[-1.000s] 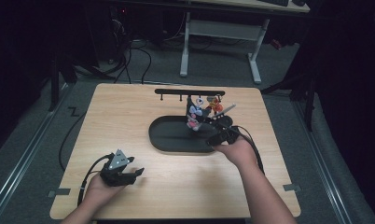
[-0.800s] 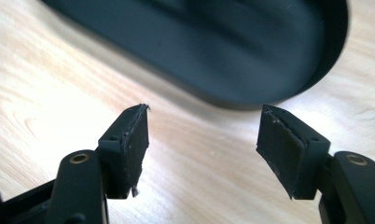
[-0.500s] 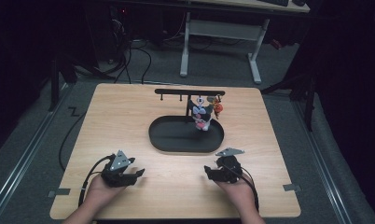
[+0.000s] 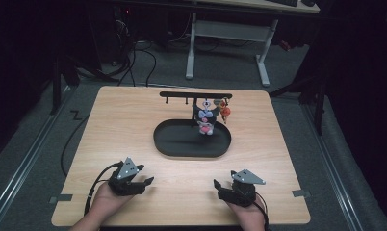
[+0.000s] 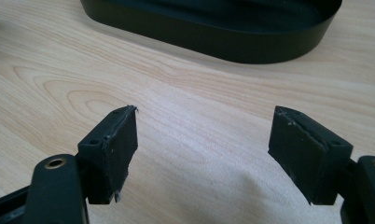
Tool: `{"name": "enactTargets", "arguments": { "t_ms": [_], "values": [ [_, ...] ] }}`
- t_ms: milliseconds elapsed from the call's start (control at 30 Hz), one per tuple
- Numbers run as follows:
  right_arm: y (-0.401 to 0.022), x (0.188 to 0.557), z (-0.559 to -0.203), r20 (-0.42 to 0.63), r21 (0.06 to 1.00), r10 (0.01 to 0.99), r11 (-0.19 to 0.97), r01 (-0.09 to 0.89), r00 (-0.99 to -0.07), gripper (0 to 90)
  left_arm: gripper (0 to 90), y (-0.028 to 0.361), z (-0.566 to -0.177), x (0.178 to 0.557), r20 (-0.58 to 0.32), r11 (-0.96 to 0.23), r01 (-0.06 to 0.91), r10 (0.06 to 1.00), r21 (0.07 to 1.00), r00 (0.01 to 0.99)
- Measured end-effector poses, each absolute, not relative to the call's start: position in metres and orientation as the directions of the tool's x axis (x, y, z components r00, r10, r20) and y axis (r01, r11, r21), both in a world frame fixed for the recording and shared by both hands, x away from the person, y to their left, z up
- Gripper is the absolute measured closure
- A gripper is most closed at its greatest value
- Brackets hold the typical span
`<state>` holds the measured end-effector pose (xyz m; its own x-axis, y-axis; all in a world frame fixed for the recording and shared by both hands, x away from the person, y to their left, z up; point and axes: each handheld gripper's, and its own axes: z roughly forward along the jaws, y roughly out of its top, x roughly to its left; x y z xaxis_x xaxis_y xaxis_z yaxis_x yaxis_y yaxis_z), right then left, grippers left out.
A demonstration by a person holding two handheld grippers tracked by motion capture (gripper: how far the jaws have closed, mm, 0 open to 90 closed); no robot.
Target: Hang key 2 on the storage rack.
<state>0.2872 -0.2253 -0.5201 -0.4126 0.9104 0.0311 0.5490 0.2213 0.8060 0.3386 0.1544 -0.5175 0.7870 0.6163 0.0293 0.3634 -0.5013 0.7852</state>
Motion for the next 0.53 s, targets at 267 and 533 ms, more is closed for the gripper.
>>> {"name": "enactTargets", "arguments": {
  "t_ms": [267,533],
  "values": [
    [-0.222,0.2871,-0.5228,0.023,0.799,0.915,0.225,0.558,-0.403,24.3,38.8,0.1544,-0.5178,0.3399,0.035,-0.509,0.354,0.606,0.785,0.795],
    [-0.226,0.2887,-0.5236,0.025,0.8,0.928,0.204,0.564,-0.372,24.6,38.8,0.1589,-0.5145,0.3409,0.035,-0.499,0.35,0.61,0.793,0.792]
  ]
}}
